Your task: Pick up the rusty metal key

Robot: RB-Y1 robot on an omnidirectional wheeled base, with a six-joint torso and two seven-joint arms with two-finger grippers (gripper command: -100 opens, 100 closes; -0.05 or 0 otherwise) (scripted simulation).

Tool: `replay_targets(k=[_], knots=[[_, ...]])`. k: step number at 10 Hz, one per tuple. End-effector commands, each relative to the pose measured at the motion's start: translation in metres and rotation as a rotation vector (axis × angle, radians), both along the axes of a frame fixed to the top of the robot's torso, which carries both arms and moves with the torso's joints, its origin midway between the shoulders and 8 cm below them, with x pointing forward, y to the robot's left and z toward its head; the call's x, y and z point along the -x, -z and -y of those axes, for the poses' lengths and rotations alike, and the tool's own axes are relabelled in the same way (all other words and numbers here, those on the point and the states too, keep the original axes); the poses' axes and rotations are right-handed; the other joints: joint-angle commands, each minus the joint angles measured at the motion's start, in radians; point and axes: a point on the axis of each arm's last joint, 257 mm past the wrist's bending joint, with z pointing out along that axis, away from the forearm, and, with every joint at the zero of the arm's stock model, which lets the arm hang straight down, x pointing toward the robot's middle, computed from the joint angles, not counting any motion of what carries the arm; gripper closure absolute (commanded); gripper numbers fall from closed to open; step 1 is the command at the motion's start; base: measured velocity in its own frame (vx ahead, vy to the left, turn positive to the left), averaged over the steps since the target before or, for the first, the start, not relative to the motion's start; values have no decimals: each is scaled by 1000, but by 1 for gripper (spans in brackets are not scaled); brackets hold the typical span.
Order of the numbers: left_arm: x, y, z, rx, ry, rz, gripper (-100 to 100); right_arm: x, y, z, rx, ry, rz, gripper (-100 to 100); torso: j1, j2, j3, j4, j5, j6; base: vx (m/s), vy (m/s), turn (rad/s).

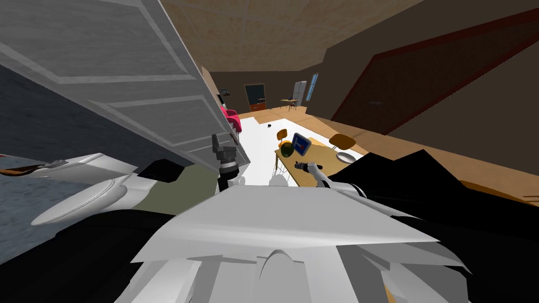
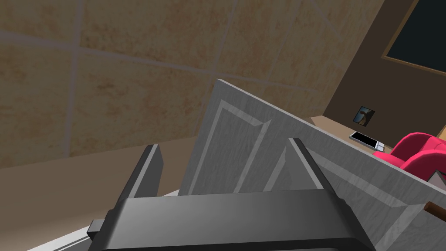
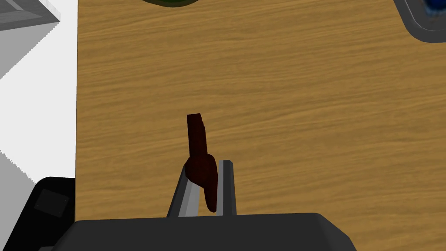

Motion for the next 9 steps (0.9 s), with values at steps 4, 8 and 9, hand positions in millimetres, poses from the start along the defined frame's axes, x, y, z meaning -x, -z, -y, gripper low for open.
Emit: replay_targets(k=[4, 8, 9], knots=[[0, 0, 0, 0, 0, 0, 0, 10, -9, 21, 0, -76, 19, 100, 2, 1, 0, 0, 0, 0, 43, 116, -141], [0, 0, 0, 0, 0, 0, 0, 12, -13, 27, -5, -91, 26, 100, 0, 1, 1, 0, 0, 0, 25, 66, -77], [0, 0, 0, 0, 0, 0, 0, 12, -13, 27, -4, -94, 27, 0, -3, 2, 1, 1, 0, 0, 1, 6, 2]])
